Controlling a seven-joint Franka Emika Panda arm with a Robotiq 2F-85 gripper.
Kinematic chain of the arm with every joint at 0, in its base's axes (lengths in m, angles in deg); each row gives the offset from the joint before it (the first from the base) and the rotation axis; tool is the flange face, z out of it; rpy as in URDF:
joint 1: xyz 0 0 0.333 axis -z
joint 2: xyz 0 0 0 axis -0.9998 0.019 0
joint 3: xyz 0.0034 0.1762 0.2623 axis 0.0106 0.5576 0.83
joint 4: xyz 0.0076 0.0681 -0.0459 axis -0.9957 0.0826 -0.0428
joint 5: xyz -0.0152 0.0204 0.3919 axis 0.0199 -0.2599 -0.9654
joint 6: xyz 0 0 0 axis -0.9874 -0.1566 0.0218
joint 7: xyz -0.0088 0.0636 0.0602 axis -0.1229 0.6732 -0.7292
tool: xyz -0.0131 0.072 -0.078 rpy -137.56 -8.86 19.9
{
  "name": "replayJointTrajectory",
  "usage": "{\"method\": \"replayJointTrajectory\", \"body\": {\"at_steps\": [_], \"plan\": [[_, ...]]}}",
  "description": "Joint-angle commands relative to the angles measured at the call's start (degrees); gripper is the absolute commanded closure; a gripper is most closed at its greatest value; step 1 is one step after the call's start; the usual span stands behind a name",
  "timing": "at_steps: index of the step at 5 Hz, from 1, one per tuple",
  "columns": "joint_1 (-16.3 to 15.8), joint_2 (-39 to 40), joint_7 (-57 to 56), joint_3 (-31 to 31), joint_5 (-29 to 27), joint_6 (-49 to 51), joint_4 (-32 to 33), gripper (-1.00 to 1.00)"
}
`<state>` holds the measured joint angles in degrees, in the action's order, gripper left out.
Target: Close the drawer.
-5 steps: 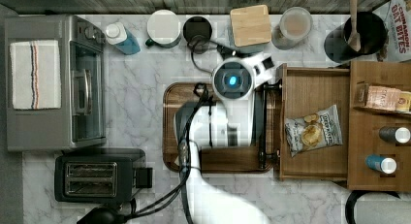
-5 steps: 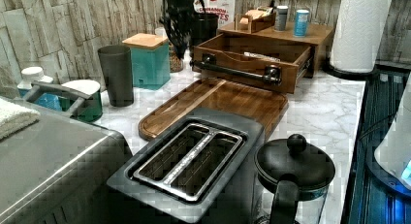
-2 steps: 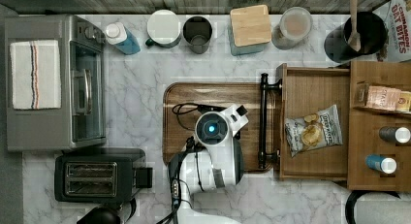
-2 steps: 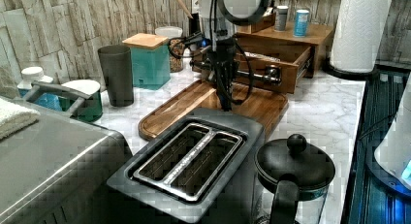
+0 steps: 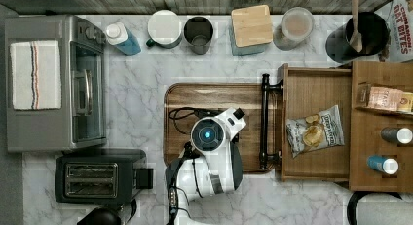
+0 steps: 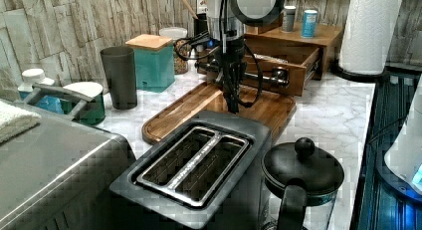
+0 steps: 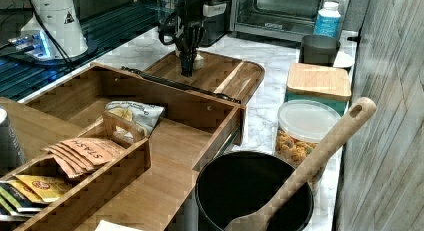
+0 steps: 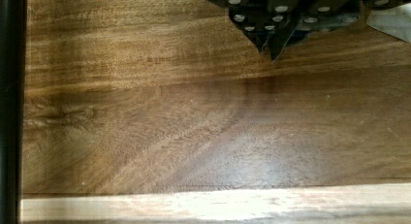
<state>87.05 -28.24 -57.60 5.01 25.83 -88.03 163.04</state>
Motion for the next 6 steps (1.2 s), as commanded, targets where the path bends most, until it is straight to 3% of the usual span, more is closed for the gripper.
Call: {"method": "replayJointTrajectory", "body": {"at_steps": [1,3,4,6], "plan": [[0.3,-1.2,5.0,0.5,2.6,-3.5,0.6,1.0],[-0.3,1.2,10.4,-1.8,9.8,-6.6,-1.2,1.0],[0.3,0.2,8.6,-1.9,8.6,-3.4,-2.9,1.0],[4.7,0.5,-4.5,-3.4,5.2,-5.4,-4.4,1.0]]}}
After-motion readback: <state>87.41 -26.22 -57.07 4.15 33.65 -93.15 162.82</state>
